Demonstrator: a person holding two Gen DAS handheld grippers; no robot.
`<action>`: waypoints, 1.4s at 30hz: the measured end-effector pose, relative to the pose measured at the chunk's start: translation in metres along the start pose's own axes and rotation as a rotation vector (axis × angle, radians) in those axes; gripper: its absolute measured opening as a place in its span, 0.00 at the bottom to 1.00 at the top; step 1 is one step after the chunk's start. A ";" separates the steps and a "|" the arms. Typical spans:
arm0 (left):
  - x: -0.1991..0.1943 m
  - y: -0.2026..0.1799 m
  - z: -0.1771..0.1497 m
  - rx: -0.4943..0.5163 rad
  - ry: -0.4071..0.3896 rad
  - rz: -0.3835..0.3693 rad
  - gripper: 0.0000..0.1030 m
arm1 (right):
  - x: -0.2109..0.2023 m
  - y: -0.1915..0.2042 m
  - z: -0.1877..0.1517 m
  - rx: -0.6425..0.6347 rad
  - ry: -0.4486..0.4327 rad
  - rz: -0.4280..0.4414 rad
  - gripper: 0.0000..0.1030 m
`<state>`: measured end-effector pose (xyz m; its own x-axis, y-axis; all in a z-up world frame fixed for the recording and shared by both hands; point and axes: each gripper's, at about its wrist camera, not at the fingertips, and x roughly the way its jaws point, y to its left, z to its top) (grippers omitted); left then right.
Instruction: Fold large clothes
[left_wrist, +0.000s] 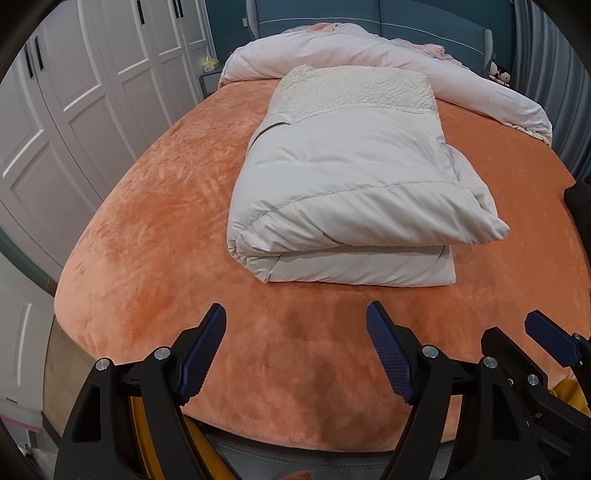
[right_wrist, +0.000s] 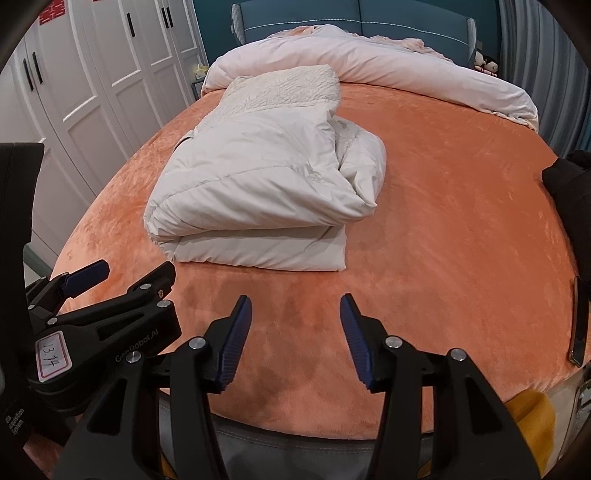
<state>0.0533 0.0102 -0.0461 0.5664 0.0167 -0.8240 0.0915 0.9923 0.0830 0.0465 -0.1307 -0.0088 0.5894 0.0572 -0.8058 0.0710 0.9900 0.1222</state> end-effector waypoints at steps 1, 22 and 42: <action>0.000 0.000 -0.001 -0.001 -0.001 0.003 0.73 | -0.001 -0.001 -0.001 0.001 -0.001 0.000 0.46; 0.002 -0.004 -0.009 0.000 -0.005 0.032 0.70 | -0.001 0.001 -0.011 -0.011 -0.010 -0.055 0.46; 0.004 -0.006 -0.008 0.008 -0.007 0.040 0.63 | 0.001 0.001 -0.013 -0.011 -0.011 -0.082 0.46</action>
<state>0.0484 0.0049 -0.0550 0.5758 0.0556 -0.8157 0.0750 0.9899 0.1204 0.0364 -0.1278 -0.0168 0.5909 -0.0254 -0.8064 0.1108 0.9926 0.0499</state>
